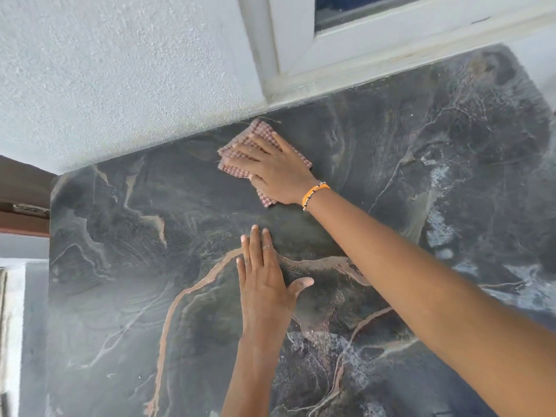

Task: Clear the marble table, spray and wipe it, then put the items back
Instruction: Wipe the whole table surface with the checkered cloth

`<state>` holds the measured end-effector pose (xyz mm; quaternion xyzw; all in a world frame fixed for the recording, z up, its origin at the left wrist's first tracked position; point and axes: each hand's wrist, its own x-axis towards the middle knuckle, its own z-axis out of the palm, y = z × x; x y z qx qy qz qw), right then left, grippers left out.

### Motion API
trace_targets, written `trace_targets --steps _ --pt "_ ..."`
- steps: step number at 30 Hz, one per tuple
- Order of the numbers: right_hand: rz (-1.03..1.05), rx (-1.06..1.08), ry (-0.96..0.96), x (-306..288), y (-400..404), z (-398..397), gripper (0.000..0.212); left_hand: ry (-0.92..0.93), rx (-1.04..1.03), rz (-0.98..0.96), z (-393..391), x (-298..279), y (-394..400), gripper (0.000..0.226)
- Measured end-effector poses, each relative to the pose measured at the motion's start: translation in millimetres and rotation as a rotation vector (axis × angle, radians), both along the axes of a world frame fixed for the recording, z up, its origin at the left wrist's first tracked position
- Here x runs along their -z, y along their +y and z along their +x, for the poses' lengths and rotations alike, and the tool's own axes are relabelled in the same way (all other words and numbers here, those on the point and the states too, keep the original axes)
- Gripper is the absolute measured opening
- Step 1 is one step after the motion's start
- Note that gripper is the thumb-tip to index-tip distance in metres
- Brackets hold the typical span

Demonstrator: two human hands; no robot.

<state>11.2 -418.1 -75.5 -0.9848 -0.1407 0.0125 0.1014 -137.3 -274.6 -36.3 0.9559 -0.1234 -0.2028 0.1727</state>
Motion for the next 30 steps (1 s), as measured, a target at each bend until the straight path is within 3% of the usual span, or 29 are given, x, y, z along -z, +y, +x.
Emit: trace_targets --steps 3,9,15,23,27,30 --pt "0.018 0.248 -0.005 -0.2 -68.1 -5.6 0.054 0.083 0.062 -0.005 -4.6 -2.8 -26.2 0.106" --pt "0.047 0.803 -0.021 -0.7 -189.3 -34.0 0.056 0.146 0.11 0.211 -6.6 -3.7 -54.2 0.113" --pt "0.08 1.046 -0.004 3.2 -189.0 -70.1 0.056 0.14 0.111 0.267 -7.5 -4.4 -56.1 0.114" --pt "0.097 0.74 0.05 0.7 -73.2 -4.9 0.058 0.139 0.102 0.269 -7.6 -3.1 -55.4 0.113" --pt "0.057 0.428 0.03 -3.6 -21.0 4.5 0.056 0.129 0.091 0.237 -8.0 -2.0 -55.4 0.113" --pt "0.046 0.217 0.024 -1.5 -24.6 -18.0 0.054 0.114 0.083 0.212 -8.9 -0.7 -54.7 0.113"
